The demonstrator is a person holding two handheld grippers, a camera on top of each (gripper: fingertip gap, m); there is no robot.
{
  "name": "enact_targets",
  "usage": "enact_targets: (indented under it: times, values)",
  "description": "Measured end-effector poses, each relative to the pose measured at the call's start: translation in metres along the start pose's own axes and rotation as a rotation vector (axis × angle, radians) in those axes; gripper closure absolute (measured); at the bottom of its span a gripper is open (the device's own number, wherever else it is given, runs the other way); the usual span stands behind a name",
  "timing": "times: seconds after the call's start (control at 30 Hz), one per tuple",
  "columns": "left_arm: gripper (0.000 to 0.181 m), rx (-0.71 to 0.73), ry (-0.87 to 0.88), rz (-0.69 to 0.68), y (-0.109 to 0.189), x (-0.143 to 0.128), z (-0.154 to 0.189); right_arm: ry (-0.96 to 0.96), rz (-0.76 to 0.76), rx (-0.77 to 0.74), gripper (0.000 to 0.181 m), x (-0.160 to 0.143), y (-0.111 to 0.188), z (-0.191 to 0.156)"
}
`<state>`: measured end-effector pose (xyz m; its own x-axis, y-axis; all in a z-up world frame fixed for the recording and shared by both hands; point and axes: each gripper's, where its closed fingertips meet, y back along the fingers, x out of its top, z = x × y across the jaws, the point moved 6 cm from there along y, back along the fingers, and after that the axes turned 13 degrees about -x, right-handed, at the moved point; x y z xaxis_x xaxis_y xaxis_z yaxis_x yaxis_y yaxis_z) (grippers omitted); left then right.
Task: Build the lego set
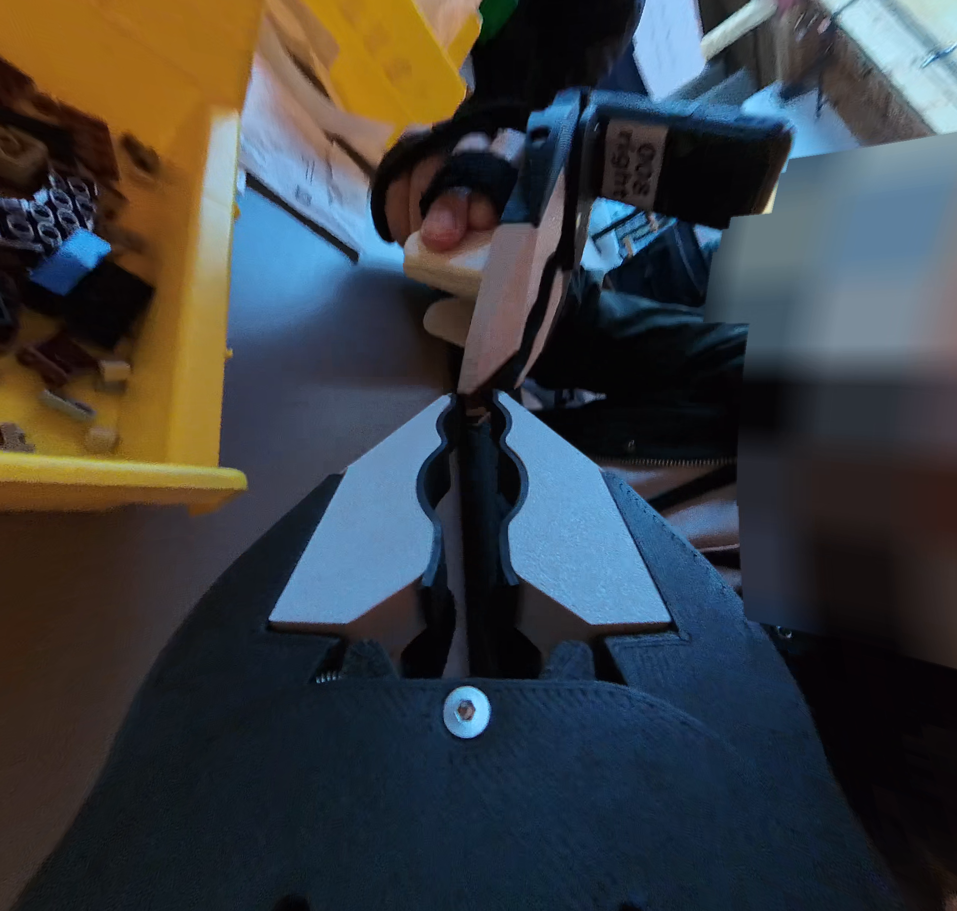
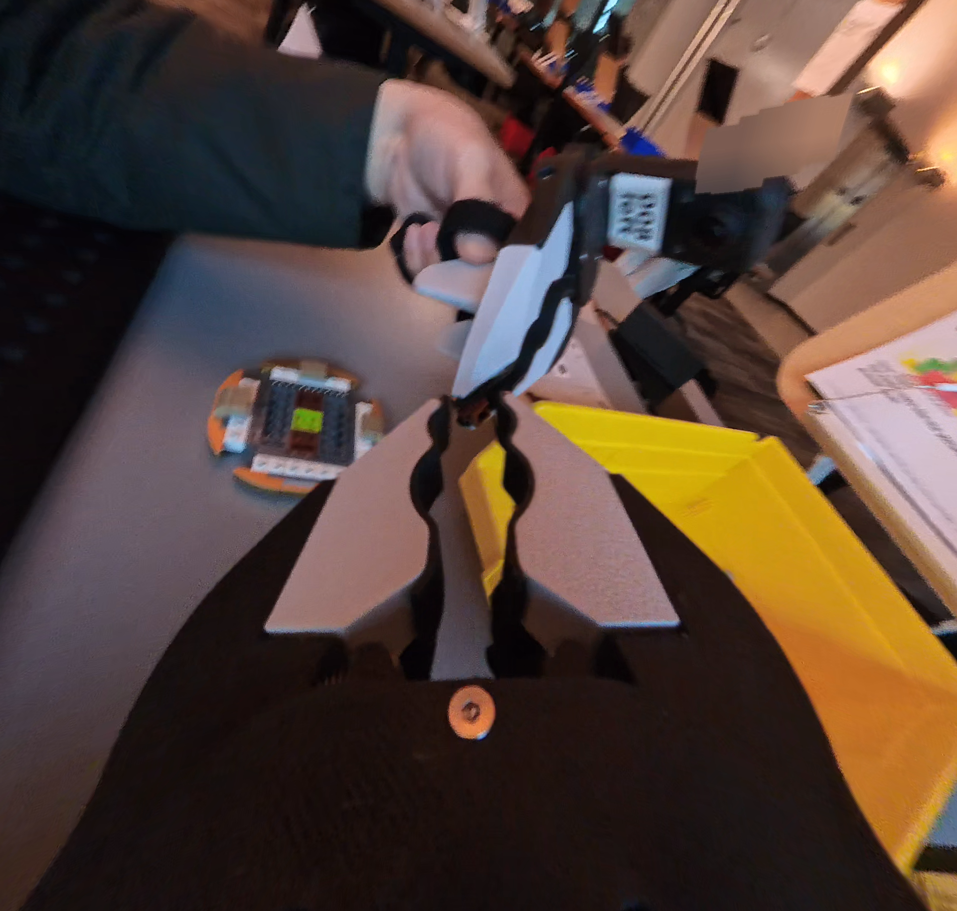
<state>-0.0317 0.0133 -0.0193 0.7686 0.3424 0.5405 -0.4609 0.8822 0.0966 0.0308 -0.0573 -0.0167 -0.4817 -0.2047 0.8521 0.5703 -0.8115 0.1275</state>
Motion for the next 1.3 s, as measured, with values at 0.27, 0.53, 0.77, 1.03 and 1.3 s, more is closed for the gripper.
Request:
enact_targets:
  times: [0.27,0.53,0.77,1.03,1.3]
  values:
    - [0.165,-0.016,0.038,-0.005,0.009,-0.003,0.003,0.029,-0.024,0.026,0.172,-0.001,-0.002,-0.007]
    - [0.169,-0.012,-0.091,0.091,0.018,0.01,0.008,0.028,0.022,-0.119,0.172,0.004,0.003,0.009]
    - [0.17,-0.058,-0.118,0.15,0.022,0.017,0.016,-0.081,0.167,-0.17,0.172,0.019,0.014,0.021]
    - [0.173,-0.1,-0.17,0.166,0.019,0.021,0.033,-0.651,0.643,0.034,0.173,0.051,0.068,0.063]
    - [0.174,-0.108,-0.183,0.159,0.017,0.021,0.04,-0.653,0.649,0.035,0.172,0.052,0.07,0.065]
